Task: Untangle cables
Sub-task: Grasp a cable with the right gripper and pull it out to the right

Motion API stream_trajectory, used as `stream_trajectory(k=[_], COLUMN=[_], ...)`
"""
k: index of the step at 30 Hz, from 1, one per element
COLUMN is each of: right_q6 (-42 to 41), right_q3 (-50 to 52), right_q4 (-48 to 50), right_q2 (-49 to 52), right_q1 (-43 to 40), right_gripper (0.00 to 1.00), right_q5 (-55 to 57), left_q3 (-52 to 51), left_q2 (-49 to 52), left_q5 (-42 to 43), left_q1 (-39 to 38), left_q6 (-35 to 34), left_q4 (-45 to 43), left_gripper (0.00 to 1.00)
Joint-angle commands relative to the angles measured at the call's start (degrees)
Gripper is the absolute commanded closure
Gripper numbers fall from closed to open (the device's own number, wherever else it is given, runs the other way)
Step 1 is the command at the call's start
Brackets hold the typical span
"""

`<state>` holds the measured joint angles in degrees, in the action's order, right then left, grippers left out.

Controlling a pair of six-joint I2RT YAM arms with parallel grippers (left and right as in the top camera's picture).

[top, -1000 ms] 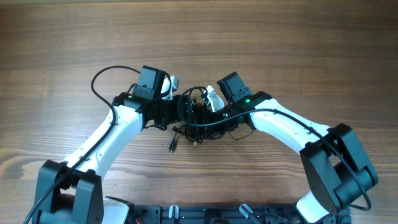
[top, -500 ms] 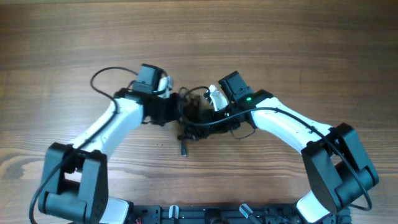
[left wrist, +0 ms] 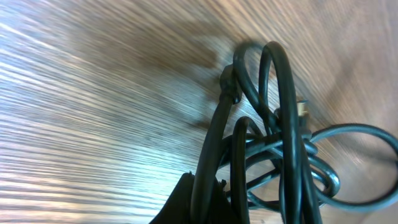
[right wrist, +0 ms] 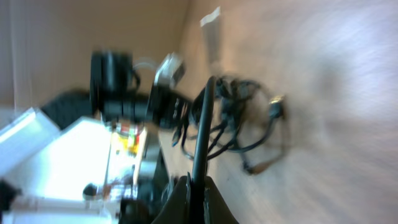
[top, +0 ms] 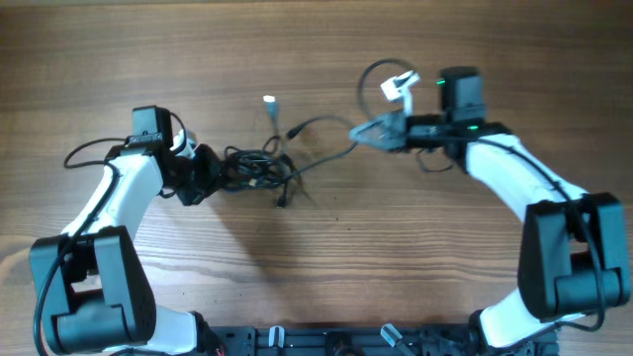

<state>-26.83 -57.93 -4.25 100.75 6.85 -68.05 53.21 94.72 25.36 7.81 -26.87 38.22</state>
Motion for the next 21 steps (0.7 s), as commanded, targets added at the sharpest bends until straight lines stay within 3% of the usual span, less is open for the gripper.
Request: stream_trajectory(k=[1, 9, 13, 18, 21], right_q6=[-3.34, -2.36, -1.81, -1.81, -1.81], right_q3=[-0.57, -0.55, -0.55, -0.55, -0.57], right_q4=[0.96, -18.93, -26.6, -28.65, -29.07], right_q2=[-1.88, -1.86, -1.86, -1.86, -1.86], right_q1=[-3.89, -4.96, -6.08, -14.51, -24.7], right_gripper=[0.96, 0.96, 0.96, 0.96, 0.96], right_q5=[4.98, 29.92, 51.82, 54.49, 50.84], left_q3=[-1.09, -1.09, -1.09, -1.09, -1.09], left_q2=[0.76, 0.76, 0.76, 0.76, 0.76], left_q5=[-8.96, -8.26, -9.7, -15.56, -16.72], left_q1=[1.05, 1.03, 1.05, 1.11, 2.84], left_q6=[1.07, 0.87, 0.87, -2.67, -3.85], left_q4=[-0.04, -0.09, -0.07, 0.04, 0.24], left_gripper=[0.96, 0.96, 0.96, 0.96, 0.96])
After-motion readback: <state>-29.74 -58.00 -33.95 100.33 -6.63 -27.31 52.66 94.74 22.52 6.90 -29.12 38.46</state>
